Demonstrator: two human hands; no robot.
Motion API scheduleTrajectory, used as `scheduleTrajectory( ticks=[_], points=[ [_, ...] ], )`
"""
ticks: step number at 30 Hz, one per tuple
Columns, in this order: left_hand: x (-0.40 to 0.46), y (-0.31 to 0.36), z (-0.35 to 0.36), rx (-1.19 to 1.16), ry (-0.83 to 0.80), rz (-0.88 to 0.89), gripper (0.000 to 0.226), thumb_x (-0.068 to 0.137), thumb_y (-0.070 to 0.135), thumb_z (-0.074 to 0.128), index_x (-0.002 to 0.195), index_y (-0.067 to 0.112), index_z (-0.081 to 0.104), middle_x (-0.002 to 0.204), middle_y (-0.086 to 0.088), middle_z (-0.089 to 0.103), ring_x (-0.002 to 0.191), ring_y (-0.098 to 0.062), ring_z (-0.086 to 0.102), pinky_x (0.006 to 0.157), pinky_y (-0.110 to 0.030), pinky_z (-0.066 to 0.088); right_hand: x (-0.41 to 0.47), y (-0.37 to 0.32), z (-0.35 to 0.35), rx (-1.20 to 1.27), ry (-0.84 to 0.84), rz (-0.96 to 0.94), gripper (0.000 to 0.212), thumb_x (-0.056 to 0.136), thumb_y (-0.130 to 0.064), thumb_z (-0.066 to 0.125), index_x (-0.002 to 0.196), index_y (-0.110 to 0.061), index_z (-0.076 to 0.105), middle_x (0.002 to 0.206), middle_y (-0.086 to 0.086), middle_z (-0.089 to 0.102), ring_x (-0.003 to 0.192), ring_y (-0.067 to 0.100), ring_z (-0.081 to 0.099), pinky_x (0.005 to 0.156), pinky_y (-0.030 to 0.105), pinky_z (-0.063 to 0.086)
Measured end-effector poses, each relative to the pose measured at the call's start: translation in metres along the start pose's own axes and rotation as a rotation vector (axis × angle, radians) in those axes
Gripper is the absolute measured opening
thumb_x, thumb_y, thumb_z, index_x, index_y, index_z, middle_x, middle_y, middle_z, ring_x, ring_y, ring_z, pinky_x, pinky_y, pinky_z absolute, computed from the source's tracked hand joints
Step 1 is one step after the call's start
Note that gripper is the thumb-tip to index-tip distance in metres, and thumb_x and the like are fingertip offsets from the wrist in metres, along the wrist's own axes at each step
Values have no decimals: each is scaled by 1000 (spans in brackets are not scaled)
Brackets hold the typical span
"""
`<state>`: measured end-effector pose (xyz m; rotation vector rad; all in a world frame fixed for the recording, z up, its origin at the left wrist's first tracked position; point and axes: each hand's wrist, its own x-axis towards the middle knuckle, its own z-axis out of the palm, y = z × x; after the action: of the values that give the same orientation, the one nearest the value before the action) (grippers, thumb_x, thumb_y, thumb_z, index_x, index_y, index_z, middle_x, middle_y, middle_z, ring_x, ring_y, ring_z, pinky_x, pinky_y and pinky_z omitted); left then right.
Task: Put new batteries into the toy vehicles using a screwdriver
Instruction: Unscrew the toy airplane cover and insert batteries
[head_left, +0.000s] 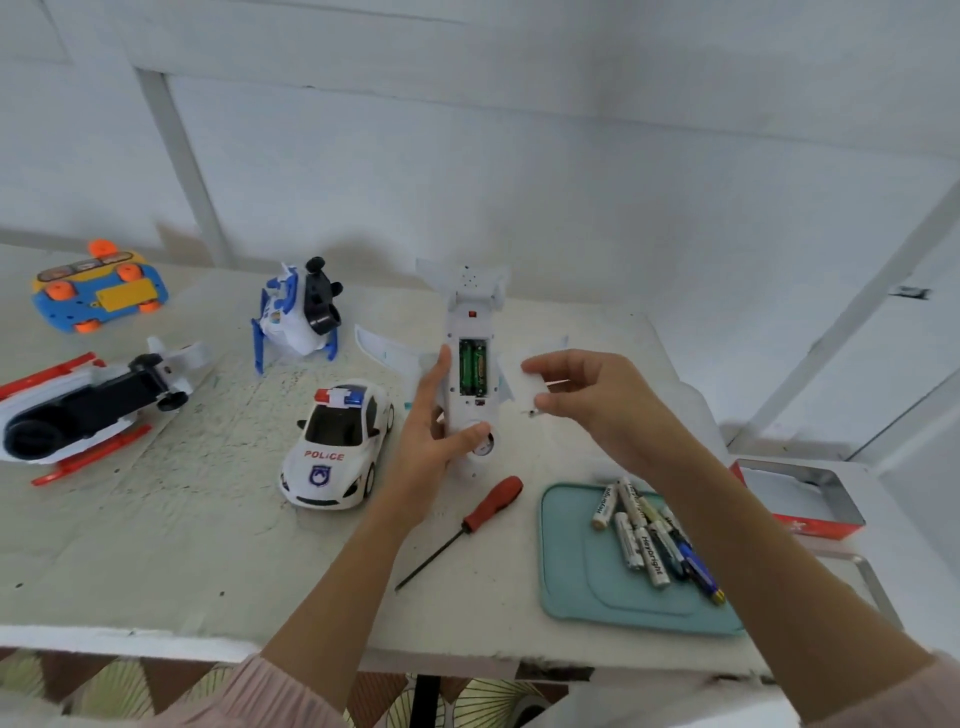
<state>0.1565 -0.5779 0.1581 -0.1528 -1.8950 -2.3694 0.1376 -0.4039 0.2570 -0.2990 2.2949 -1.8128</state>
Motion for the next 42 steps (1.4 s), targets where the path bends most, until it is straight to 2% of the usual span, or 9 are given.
scheduleTrajectory(
  ticks=[4, 8, 12, 18, 21, 25, 31, 36, 42],
  points=[
    [-3, -5, 1, -70, 3, -29, 84, 75, 3, 69, 137, 48, 36, 139, 3, 52, 114, -18, 61, 84, -26, 51, 6, 9, 19, 143, -33, 35, 31, 77, 14, 61, 93, -13, 66, 86, 3, 67, 76, 8, 64, 74, 17, 53],
    [-7, -6, 2, -109, 12, -38, 82, 84, -11, 58, 143, 39, 32, 140, 4, 49, 118, -14, 58, 86, -23, 50, 13, 18, 31, 233, -8, 95, 27, 78, 13, 61, 92, -10, 66, 91, 8, 68, 86, 18, 65, 83, 27, 54],
    [-8, -4, 3, -100, 0, -40, 81, 85, -11, 56, 139, 43, 33, 142, 2, 49, 119, -16, 58, 89, -25, 50, 16, 19, 37, 274, 34, 110, 24, 79, 11, 61, 91, -8, 66, 85, 7, 67, 79, 15, 65, 77, 23, 56],
    [-8, -5, 3, -111, 1, -50, 80, 78, 2, 65, 135, 49, 35, 145, 0, 46, 121, -16, 56, 91, -25, 48, 17, 21, 40, 273, 51, 114, 25, 80, 11, 59, 95, -8, 66, 87, 8, 65, 80, 16, 63, 75, 22, 56],
    [-8, -5, 2, -98, -5, -45, 80, 85, -6, 59, 137, 48, 31, 146, 0, 44, 121, -16, 56, 91, -25, 49, 18, 24, 40, 261, 81, 122, 26, 79, 11, 60, 93, -10, 66, 86, 7, 66, 80, 17, 64, 78, 26, 56],
    [-9, -5, 3, -86, -7, -41, 81, 84, -2, 61, 138, 50, 30, 148, 1, 41, 123, -15, 54, 91, -23, 49, 21, 24, 42, 261, 93, 114, 25, 78, 12, 61, 93, -8, 66, 87, 9, 66, 83, 17, 63, 84, 28, 54],
    [-10, -6, 3, -87, 0, -38, 83, 87, -7, 56, 141, 49, 28, 150, 4, 38, 123, -14, 53, 91, -23, 48, 26, 25, 45, 384, 86, 126, 24, 78, 15, 59, 93, -3, 66, 93, 16, 63, 90, 25, 61, 90, 34, 52],
    [-10, -6, 5, -85, 8, -32, 83, 86, -7, 57, 138, 50, 28, 150, 5, 38, 123, -13, 53, 91, -22, 48, 29, 27, 45, 440, 90, 142, 25, 78, 16, 58, 92, -3, 66, 91, 15, 63, 87, 24, 61, 87, 31, 53],
    [-9, -7, 4, -86, 8, -36, 83, 86, -5, 58, 136, 55, 29, 150, 5, 37, 121, -12, 54, 91, -23, 49, 31, 29, 47, 362, 97, 110, 26, 78, 15, 59, 94, -5, 66, 90, 12, 65, 90, 22, 62, 86, 29, 53]
  ],
)
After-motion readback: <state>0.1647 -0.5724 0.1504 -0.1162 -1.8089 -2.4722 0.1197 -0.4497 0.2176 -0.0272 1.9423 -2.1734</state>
